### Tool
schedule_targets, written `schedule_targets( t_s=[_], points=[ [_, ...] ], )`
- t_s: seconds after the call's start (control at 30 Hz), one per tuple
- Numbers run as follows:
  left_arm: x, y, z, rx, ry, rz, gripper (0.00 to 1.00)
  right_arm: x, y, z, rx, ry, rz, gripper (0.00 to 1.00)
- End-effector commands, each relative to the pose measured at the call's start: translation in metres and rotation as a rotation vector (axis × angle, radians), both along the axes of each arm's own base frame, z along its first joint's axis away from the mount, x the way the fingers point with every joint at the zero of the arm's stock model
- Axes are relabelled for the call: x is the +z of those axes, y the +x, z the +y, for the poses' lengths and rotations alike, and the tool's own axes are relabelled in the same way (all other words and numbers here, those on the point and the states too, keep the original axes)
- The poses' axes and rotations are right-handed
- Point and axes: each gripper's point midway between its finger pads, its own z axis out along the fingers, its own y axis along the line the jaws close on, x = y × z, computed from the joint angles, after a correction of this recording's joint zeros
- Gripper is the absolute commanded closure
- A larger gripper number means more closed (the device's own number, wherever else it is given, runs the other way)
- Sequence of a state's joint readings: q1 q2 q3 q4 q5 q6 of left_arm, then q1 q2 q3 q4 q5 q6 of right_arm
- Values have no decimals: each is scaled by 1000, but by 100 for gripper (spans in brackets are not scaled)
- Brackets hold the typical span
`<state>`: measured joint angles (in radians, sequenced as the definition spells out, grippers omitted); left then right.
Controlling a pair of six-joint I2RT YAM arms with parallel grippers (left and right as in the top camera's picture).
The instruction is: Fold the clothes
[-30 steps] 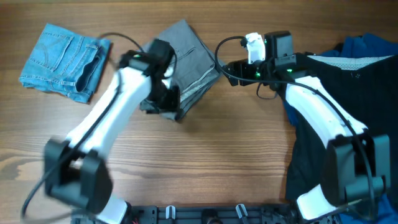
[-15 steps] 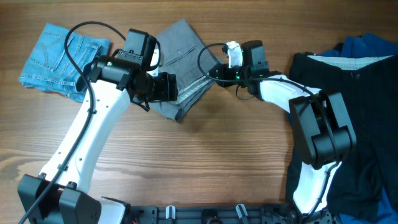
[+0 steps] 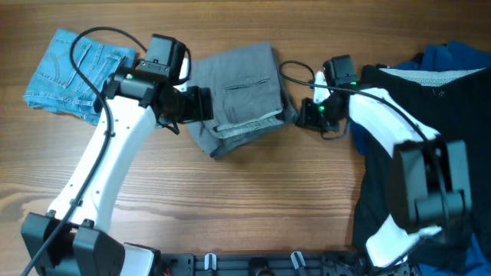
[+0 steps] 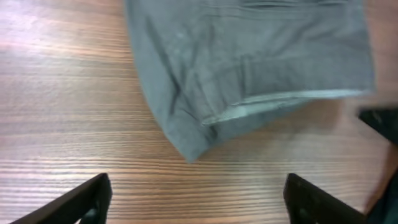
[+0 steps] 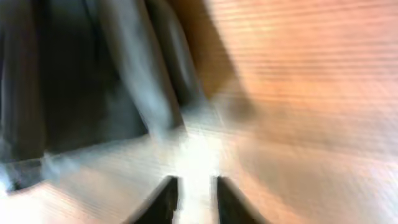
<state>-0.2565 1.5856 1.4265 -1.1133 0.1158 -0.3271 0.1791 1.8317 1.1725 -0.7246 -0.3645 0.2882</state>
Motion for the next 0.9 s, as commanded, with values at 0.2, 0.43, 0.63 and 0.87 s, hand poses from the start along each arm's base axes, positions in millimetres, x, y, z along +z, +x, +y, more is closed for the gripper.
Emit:
schedule_targets(
  t_s=[0.2, 0.43, 0.63, 0.87],
  points=[
    [-63, 31, 13, 216, -148, 180, 0, 141, 33, 20, 172, 143, -539, 89],
    [-108, 48, 25, 279, -270, 281, 0, 80, 68, 63, 192, 238, -486, 95],
    [-125, 56, 30, 292, -271, 282, 0, 2, 60, 82, -43, 398, -130, 96],
    [-134, 66, 28, 286, -277, 257, 0, -55, 51, 57, -284, 248, 58, 96]
  ],
)
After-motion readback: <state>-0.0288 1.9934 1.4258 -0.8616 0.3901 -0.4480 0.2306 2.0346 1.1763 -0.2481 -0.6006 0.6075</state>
